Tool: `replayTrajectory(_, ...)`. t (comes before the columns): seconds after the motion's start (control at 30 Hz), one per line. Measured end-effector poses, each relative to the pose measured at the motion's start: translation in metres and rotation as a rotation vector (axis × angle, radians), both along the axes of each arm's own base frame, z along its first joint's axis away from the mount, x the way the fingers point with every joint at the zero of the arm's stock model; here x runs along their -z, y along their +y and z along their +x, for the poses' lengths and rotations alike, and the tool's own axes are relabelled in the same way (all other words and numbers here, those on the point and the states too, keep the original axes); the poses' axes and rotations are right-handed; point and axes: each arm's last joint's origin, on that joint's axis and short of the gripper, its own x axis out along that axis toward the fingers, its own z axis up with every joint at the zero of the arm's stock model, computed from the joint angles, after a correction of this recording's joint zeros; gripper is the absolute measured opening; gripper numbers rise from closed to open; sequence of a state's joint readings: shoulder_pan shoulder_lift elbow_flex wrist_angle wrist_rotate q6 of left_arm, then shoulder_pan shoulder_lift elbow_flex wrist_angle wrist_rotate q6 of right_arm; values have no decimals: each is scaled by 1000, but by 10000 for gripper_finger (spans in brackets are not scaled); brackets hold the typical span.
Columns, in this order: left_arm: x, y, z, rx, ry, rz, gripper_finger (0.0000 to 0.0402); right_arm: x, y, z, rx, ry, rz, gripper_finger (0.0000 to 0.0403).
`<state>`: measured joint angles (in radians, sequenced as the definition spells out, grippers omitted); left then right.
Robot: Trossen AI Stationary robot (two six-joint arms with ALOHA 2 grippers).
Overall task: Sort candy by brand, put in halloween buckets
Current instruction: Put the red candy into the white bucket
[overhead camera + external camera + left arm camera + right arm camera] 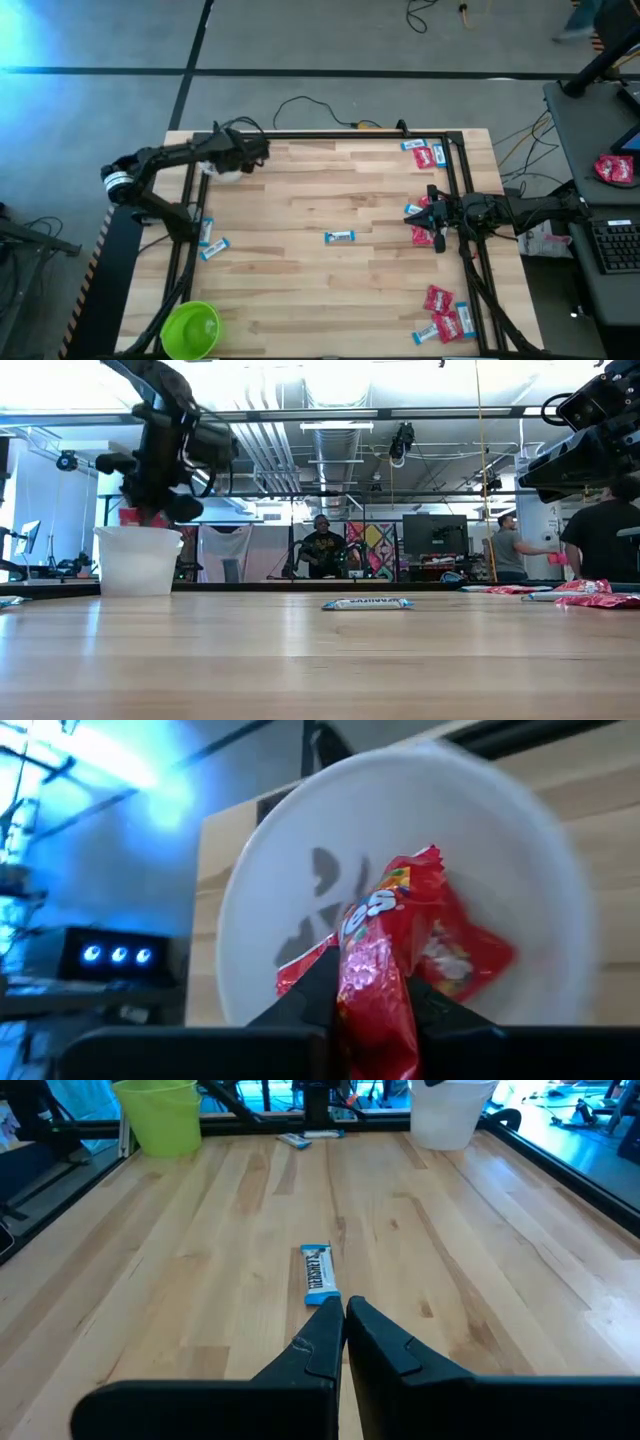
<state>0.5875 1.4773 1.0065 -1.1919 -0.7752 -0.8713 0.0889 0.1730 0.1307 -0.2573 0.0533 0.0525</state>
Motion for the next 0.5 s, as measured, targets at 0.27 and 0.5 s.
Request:
replayTrajectory(0.27, 7, 11, -5, 3, 62, -50, 75, 0, 0, 0, 0, 0, 0, 9)
replayTrajectory(0.5, 7, 8, -3, 21, 60, -59, 160, 0, 0, 0, 0, 0, 0, 9)
